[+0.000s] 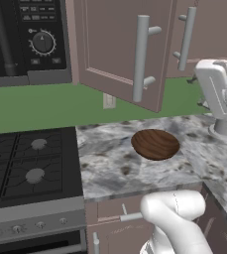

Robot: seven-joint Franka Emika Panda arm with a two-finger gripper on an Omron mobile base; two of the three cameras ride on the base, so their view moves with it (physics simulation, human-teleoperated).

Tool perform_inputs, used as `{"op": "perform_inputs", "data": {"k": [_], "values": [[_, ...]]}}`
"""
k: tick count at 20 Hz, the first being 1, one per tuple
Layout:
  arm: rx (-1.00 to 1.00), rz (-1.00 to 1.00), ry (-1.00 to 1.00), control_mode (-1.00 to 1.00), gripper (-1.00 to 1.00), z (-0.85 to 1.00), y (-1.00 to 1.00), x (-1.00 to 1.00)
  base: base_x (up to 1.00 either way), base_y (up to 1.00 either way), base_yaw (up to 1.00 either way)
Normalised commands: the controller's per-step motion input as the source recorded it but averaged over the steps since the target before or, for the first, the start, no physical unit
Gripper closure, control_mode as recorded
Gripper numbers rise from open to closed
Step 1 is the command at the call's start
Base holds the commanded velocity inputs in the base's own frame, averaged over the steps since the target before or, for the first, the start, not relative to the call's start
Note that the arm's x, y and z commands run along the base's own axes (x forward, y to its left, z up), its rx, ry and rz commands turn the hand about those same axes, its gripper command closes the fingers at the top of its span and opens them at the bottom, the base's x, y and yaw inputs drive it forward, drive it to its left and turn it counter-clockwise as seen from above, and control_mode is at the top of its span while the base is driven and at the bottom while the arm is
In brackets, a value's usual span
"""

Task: Open the cabinet. Pick the peach and apple from the cabinet and place them into the bowl. Then close the cabinet.

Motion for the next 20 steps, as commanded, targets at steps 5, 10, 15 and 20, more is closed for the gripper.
{"op": "perform_inputs", "data": {"k": [5, 10, 15, 20], "values": [[0.07, 0.08, 0.15, -1.00, -1.00, 0.00, 0.25, 0.34, 0.00, 0.00, 0.00], [0.12, 0.11, 0.15, -1.00, -1.00, 0.00, 0.26, 0.31, 0.00, 0.00, 0.00], [0.12, 0.15, 0.12, -1.00, -1.00, 0.00, 0.41, 0.19, 0.00, 0.00, 0.00], [0.09, 0.15, 0.06, -1.00, -1.00, 0.00, 0.37, 0.21, 0.00, 0.00, 0.00]]}}
